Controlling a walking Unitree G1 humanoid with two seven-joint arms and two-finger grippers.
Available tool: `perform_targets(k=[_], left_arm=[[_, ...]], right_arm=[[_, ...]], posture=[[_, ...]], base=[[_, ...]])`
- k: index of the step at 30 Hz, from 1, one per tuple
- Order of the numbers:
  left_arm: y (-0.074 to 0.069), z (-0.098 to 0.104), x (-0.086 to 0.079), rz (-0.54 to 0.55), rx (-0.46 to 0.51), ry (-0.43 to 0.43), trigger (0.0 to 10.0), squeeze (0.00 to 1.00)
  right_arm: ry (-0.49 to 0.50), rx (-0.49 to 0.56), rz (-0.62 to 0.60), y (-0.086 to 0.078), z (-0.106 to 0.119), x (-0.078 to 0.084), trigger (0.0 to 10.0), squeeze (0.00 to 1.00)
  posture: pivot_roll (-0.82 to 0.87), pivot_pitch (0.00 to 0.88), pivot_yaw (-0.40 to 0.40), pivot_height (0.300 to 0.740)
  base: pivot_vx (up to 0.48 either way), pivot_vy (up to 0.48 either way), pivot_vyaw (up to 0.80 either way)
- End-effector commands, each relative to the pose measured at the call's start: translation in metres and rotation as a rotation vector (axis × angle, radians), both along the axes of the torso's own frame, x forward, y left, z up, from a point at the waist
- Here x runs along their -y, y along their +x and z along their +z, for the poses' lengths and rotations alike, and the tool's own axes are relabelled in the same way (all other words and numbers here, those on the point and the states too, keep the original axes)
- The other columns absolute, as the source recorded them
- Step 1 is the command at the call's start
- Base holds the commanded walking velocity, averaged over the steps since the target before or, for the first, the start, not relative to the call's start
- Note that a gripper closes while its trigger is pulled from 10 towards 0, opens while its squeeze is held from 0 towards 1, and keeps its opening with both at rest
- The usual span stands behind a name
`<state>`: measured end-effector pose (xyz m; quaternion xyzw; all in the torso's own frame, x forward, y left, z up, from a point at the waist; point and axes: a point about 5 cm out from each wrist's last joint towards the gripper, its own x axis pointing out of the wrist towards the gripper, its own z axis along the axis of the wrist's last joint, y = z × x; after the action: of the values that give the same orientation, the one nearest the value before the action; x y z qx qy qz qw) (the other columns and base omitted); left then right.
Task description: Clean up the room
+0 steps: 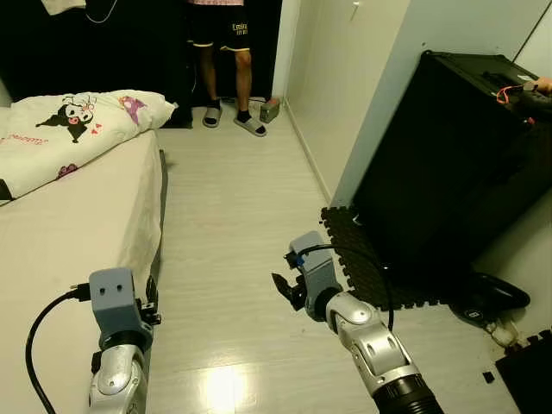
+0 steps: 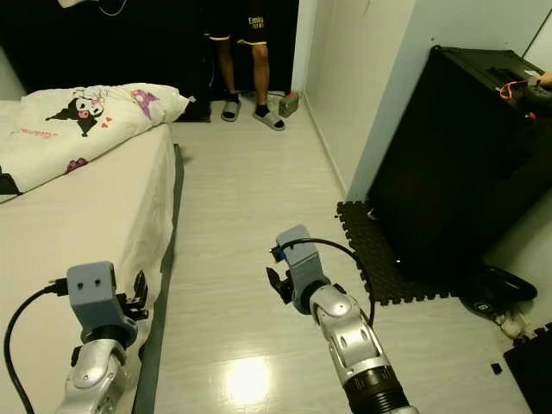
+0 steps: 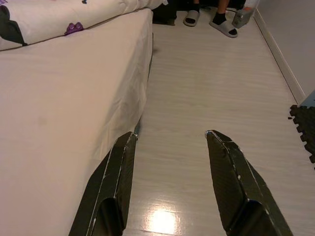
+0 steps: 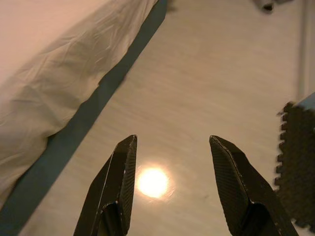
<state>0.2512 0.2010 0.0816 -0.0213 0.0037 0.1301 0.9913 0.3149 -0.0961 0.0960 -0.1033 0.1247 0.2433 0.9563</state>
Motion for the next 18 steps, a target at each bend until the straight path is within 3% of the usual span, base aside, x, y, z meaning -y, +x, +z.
perform_targets(k=[1,12,15,16,18], left_arm=[[-0.003,-0.007,0.001,0.014,-0.020,-0.019,10.0,0.00],[-0.001,-0.008,-0.002,0.049,-0.014,-0.020,10.0,0.00],[0.001,-0.005,-0.004,0.055,-0.007,-0.020,10.0,0.00],[0.003,-0.005,-0.005,0.045,-0.012,-0.012,10.0,0.00],[0.004,-0.006,-0.005,0.036,-0.018,-0.003,10.0,0.00]], right_arm=[[-0.028,0.030,0.002,0.001,0.000,0.001,10.0,0.00],[0.054,-0.011,-0.046,0.001,-0.002,0.004,10.0,0.00],[0.140,-0.053,-0.090,0.002,-0.003,0.007,10.0,0.00],[0.233,-0.072,-0.131,0.001,-0.004,0.009,10.0,0.00],[0.260,-0.067,-0.145,0.000,-0.004,0.011,10.0,0.00]], posture=[[-0.01,0.101,-0.094,0.733],[-0.03,0.098,-0.083,0.733],[-0.03,0.097,-0.076,0.733],[-0.03,0.099,-0.053,0.733],[-0.03,0.099,-0.050,0.733]], base=[[0.000,0.000,0.00],[0.000,0.000,0.00],[0.000,0.000,0.00],[0.000,0.000,0.00],[0.000,0.000,0.00]])
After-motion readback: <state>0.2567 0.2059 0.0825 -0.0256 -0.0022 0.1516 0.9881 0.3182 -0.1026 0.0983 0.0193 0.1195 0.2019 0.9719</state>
